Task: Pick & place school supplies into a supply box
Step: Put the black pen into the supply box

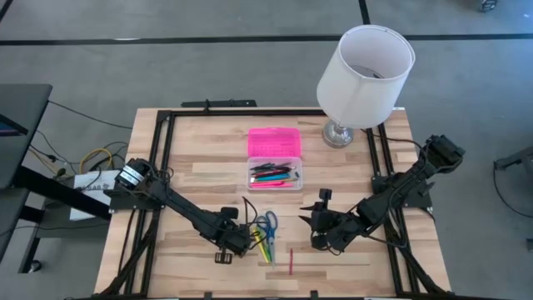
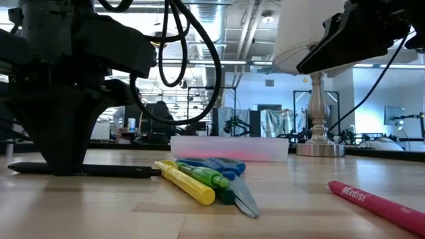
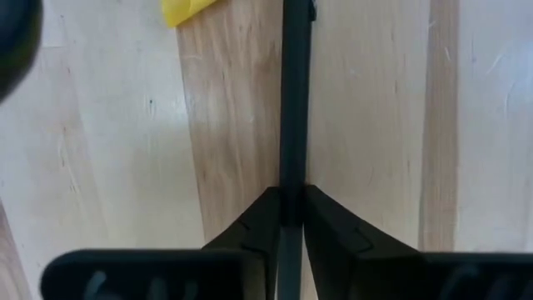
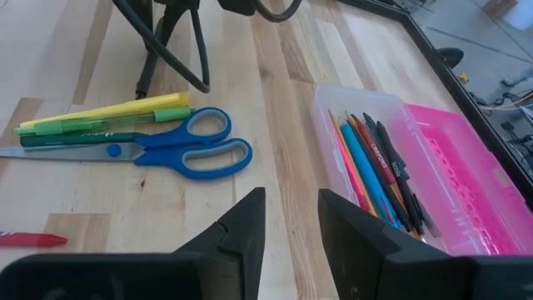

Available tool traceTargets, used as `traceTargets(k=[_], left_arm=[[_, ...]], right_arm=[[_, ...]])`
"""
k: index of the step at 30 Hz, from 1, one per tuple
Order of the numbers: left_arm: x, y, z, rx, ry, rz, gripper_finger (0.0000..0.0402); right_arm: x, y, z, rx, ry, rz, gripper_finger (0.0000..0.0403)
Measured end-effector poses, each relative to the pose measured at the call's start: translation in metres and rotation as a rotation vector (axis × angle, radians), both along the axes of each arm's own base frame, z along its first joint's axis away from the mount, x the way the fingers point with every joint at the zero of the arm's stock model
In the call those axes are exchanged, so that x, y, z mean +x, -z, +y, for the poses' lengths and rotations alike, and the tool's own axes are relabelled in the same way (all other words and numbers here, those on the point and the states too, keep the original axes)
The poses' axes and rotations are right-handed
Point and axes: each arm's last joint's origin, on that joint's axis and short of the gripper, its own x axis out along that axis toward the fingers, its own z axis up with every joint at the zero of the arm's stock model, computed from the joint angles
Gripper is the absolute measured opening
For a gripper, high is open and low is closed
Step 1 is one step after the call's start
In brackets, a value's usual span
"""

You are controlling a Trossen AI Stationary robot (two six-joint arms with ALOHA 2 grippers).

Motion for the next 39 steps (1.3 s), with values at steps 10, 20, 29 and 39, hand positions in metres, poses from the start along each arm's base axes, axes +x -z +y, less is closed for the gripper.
traceTargets(k=[10,20,29,39], left_arm=[[0.002,0.000,0.000,0.008,0.028,-0.020,0.0047],[0.002,-0.001,-0.001,-0.026,0.088,0.004,0.0019],[0.007,-0.016,-0.005,-0.015,0.150,0.040,0.0027],[0.015,-0.049,-0.006,0.106,0.211,0.040,0.0026]], right_arm=[[0.000,0.000,0.000,0.000,0.000,0.000,0.0107],[0.000,0.000,0.000,-0.001,0.000,0.002,0.0107],[0.000,0.000,0.000,-0.002,0.000,0.002,0.0107],[0.000,0.000,0.000,-0.004,0.000,0.005,0.0107]])
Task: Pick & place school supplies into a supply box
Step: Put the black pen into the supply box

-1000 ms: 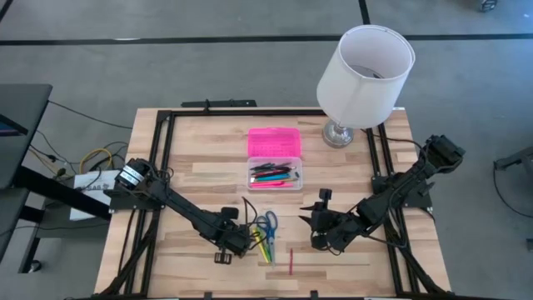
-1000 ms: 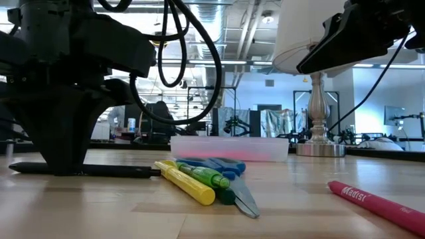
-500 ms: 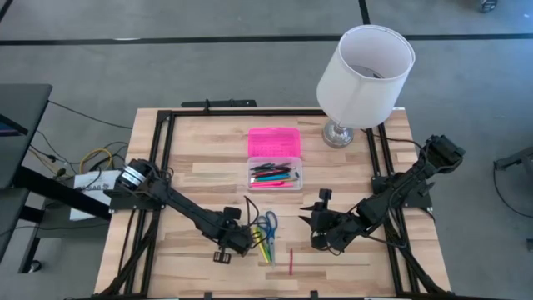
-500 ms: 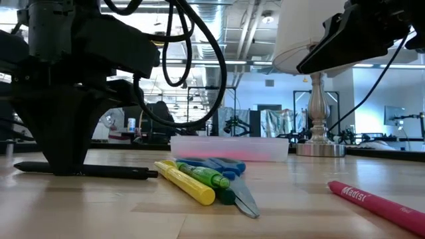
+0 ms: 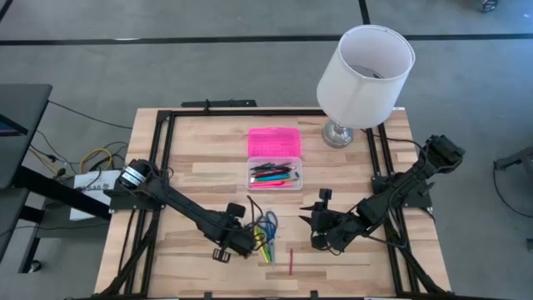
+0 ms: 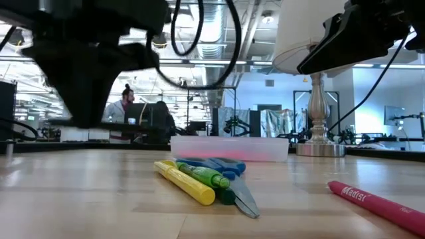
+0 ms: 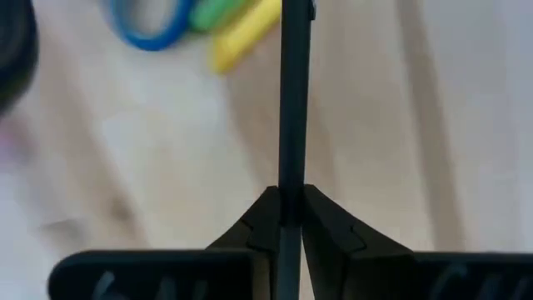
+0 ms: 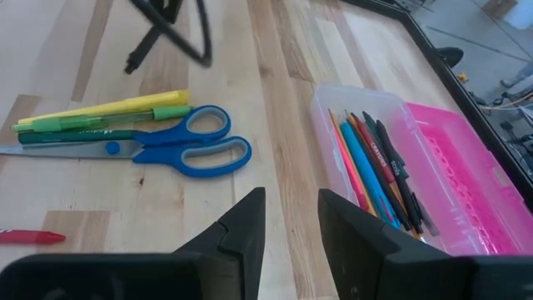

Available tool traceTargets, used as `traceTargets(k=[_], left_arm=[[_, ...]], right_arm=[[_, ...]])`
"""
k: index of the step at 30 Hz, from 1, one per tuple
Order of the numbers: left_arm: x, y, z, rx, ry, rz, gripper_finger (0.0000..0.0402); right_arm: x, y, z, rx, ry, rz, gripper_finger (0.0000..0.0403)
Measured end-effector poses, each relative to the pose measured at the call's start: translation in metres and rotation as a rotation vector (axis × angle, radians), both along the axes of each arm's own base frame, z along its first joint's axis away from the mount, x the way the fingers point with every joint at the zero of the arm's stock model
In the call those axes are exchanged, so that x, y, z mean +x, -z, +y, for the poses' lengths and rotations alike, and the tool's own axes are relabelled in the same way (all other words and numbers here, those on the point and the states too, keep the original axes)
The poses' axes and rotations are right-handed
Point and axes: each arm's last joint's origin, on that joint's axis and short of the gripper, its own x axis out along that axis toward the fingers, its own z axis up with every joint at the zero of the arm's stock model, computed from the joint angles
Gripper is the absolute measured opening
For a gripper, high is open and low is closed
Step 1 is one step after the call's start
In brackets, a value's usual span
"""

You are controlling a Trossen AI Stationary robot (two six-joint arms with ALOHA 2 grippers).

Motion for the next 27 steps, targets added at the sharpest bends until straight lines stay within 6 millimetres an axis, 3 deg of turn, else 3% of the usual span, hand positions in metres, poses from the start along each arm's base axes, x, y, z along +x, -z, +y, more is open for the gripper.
traceTargets(k=[6,11,15,21,27], left_arm=[[0.013,-0.027,0.016,0.294,0.023,-0.124,0.0026],[0.036,-0.037,0.048,0.455,-0.066,-0.258,0.0026],[0.056,-0.039,0.091,0.434,-0.241,-0.332,0.0026],[0.075,-0.037,0.150,0.265,-0.404,-0.375,0.0027],[0.082,-0.039,0.180,0.131,-0.457,-0.413,0.0027]], right_arm=[[0.000,0.000,0.000,0.000,0.000,0.000,0.0107],[0.000,0.000,0.000,0.000,0.000,0.000,0.0107],[0.000,0.000,0.000,-0.001,0.000,0.000,0.0107],[-0.001,0.001,0.000,-0.007,0.000,0.009,0.0107],[-0.001,0.001,-0.001,-0.012,0.000,0.015,0.0107]])
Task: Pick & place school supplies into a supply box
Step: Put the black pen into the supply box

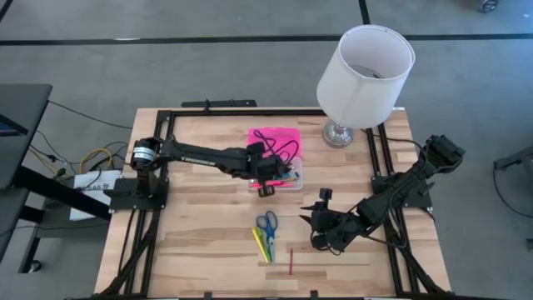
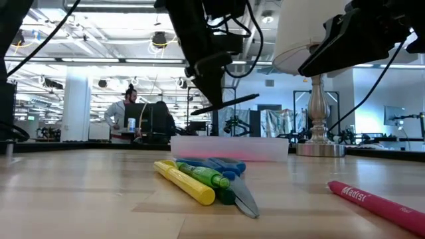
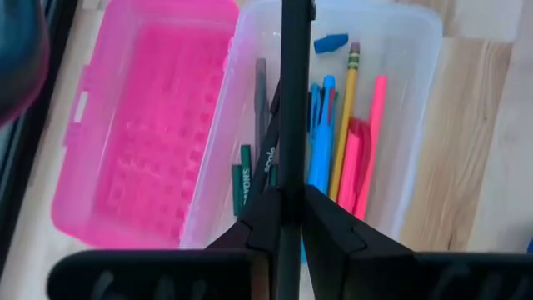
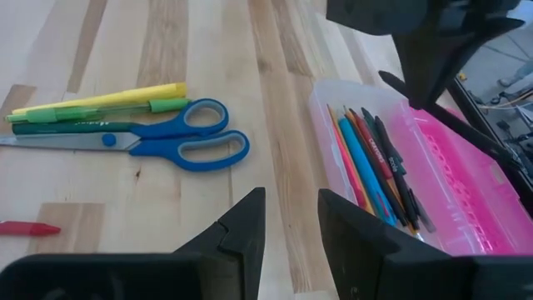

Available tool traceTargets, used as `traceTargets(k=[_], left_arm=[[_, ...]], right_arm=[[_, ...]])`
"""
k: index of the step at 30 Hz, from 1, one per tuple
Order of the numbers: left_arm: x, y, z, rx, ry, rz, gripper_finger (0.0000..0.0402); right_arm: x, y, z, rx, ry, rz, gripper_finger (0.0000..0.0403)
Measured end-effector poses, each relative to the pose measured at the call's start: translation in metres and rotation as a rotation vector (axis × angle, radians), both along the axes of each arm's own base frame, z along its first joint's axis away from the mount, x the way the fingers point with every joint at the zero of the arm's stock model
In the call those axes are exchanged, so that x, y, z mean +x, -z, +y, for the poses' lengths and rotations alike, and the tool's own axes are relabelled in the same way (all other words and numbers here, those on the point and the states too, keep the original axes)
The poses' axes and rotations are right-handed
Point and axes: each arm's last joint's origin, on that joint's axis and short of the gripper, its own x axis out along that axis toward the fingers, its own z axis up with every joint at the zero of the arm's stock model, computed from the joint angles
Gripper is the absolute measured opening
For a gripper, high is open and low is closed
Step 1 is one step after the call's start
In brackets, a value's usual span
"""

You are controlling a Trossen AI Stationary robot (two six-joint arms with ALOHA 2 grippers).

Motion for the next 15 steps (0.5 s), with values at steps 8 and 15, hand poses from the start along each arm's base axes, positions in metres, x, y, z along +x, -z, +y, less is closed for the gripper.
traceTargets(k=[8,15], left_arm=[[0.005,0.005,0.004,0.000,0.049,-0.004,0.0032],[0.015,0.031,0.008,0.030,0.043,0.044,0.0052]], right_arm=[[0.000,0.000,0.000,-0.004,0.000,0.006,0.0107],[-0.001,0.001,0.000,-0.001,0.004,0.007,0.0107]])
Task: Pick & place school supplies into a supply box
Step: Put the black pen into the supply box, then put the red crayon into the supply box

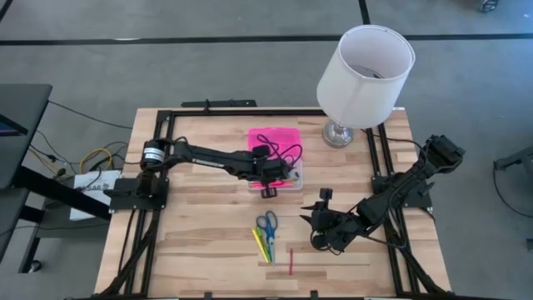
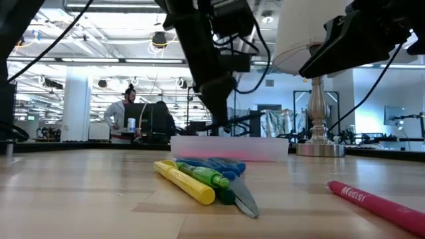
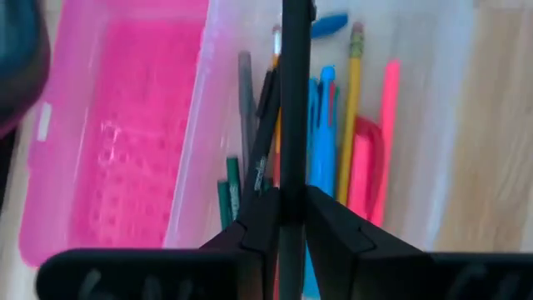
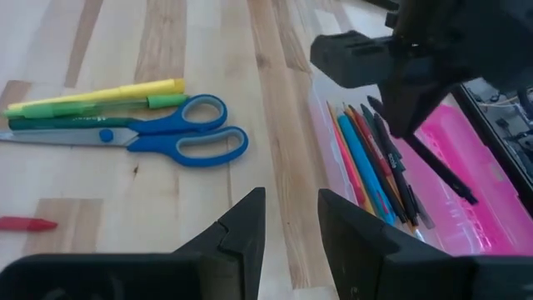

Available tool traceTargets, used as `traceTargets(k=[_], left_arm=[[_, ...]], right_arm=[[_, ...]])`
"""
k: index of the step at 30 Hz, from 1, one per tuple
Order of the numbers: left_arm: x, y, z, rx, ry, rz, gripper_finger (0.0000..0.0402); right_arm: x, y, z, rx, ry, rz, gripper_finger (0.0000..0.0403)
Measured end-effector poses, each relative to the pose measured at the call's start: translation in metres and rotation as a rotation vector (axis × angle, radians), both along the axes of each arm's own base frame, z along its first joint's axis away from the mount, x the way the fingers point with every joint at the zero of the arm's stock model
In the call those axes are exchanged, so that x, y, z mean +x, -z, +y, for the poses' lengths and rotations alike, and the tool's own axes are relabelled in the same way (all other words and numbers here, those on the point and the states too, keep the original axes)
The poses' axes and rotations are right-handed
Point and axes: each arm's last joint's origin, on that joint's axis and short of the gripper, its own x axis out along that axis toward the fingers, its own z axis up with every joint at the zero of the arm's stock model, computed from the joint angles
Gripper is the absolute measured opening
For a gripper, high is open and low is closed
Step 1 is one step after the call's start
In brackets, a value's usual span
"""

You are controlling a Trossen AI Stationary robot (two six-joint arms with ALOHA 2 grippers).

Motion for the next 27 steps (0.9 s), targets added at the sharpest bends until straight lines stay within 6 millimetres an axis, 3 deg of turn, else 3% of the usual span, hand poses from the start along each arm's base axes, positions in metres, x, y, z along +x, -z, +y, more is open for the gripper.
traceTargets(k=[5,16,27], left_arm=[[0.002,0.014,0.005,0.028,-0.022,0.042,0.0076],[-0.001,0.012,0.003,0.049,-0.003,0.084,0.0148],[-0.018,-0.008,-0.038,0.068,0.129,0.216,0.0149]], right_arm=[[0.000,0.000,0.000,-0.001,0.000,0.002,0.0107],[-0.002,0.008,-0.005,-0.008,0.010,0.010,0.0107],[0.000,0.006,-0.002,0.054,-0.018,-0.005,0.0107]])
